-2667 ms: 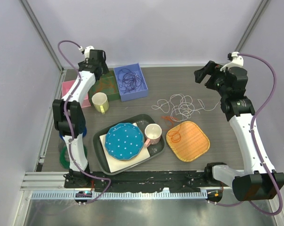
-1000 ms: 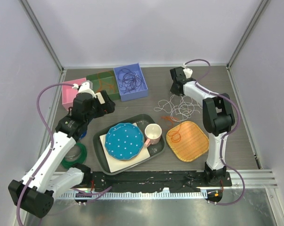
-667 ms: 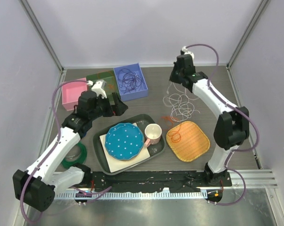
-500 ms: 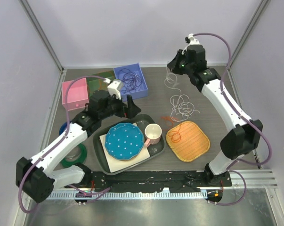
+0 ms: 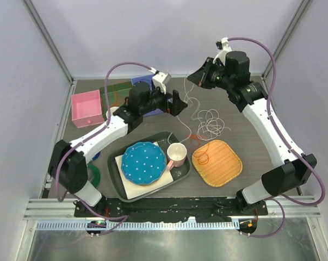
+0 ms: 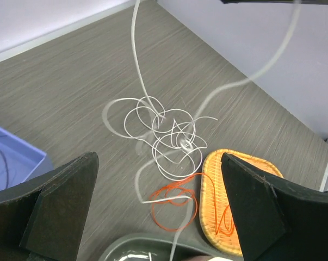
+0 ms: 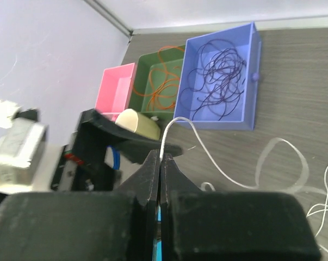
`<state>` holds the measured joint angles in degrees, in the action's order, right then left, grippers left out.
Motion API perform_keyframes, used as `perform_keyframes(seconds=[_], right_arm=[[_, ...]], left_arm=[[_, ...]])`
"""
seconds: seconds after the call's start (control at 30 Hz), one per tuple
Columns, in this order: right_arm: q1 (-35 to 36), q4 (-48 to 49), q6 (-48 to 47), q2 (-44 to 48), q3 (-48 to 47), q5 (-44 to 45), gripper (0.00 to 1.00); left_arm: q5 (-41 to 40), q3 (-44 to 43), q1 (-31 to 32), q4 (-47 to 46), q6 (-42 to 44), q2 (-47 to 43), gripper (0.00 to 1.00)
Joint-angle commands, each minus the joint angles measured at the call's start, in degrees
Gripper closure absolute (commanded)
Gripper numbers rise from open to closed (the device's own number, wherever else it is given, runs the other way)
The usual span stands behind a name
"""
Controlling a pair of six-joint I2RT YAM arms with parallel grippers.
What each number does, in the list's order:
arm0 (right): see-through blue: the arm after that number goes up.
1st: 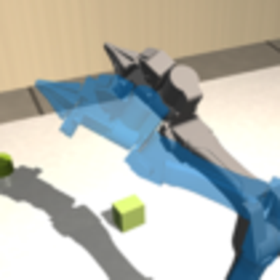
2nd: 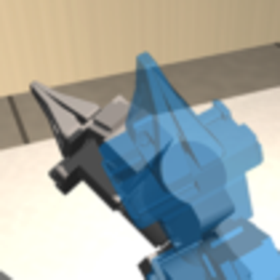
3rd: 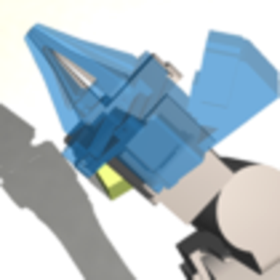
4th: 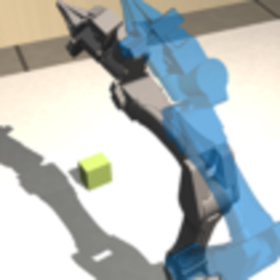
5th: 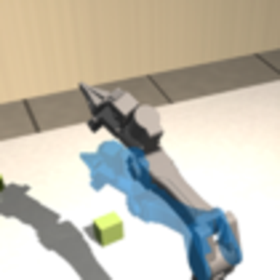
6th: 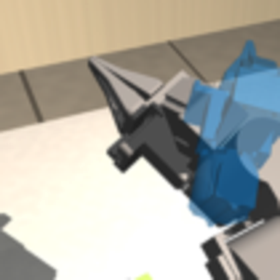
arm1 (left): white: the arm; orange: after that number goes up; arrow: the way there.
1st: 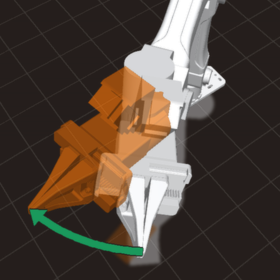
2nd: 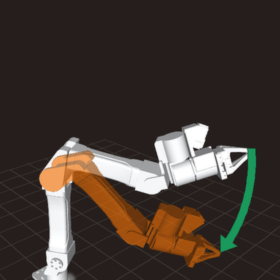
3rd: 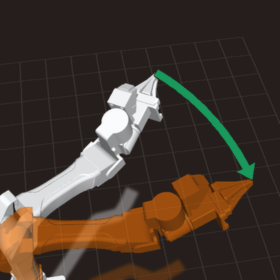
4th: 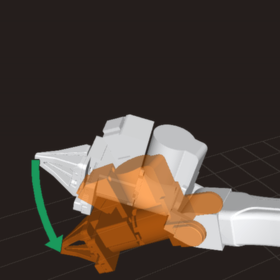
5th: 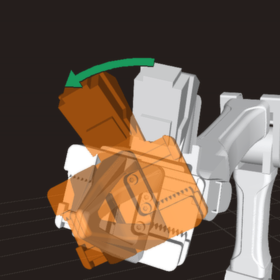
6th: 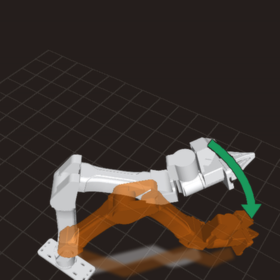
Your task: Untangle the cables
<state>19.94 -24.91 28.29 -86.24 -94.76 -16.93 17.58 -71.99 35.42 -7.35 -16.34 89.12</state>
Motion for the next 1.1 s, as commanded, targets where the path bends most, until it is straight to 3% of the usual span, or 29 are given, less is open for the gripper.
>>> perform_keyframes(seconds=[0.0,0.13,0.37,0.43,0.47,0.53,0.7,0.77,0.8,0.87,0.9,0.93,1.03,1.07], right_arm=[[0.62,3.55,3.87,4.14,1.07,-5.91,0.99],[0.97,4.6,6.16,5.29,0.98,-9.52,0.99],[1.76,5.48,7.04,9.41,2.03,-9.53,0.99],[1.68,5.83,7.39,9.95,2.65,-8.92,0.99],[1.68,6.27,7.65,10.21,2.83,-8.82,0.99],[1.68,6.01,7.3,10.56,2.92,-8.13,0.99],[1.68,5.74,5.99,11.88,4.05,-4.26,0.98],[1.59,5.83,5.46,12.67,5.63,-2.42,0.84],[1.68,5.92,5.11,13.28,6.16,-1.54,0.62],[1.68,5.83,3.61,14.25,8.26,1.61,0.39],[1.68,5.92,3.09,15.47,9.32,2.68,0.18],[1.68,5.92,1.78,16.09,10.29,4.17,0.09],[1.59,6.1,-2.35,19.52,14.59,13.12,0.06],[1.59,6.1,-4.89,20.48,16.95,22.46,0.05]], left_arm=[[-0.61,-4.21,2.55,-7.4,3.32,4.2,0.0],[-2.99,-7.99,2.73,-8.11,4.82,7.02,0.0],[0.08,-10.81,2.81,-9.25,4.65,9.84,0.0],[1.04,-9.41,2.81,-11.97,3.34,9.41,0.05],[1.22,-9.05,2.81,-12.5,3.16,9.06,0.12],[0.97,-9.05,2.81,-10.93,3.33,8.09,1.0],[-4.72,-4.4,2.81,-10.57,4.38,3.61,1.0],[-8.16,-3.6,2.81,-9.0,4.91,1.42,1.0],[-10.53,-3.77,2.73,-8.21,5.09,0.97,1.0],[-17.04,-5.17,2.64,-5.4,5.7,-0.34,1.0],[-20.01,-5.79,2.38,-4.35,5.96,-0.53,1.0],[-22.74,-6.58,1.94,-2.25,6.23,-0.96,1.0],[-25.57,-10.7,0.09,2.84,6.58,-1.84,1.0],[-26.19,-11.5,-0.52,4.0,6.58,-2.19,1.0]])
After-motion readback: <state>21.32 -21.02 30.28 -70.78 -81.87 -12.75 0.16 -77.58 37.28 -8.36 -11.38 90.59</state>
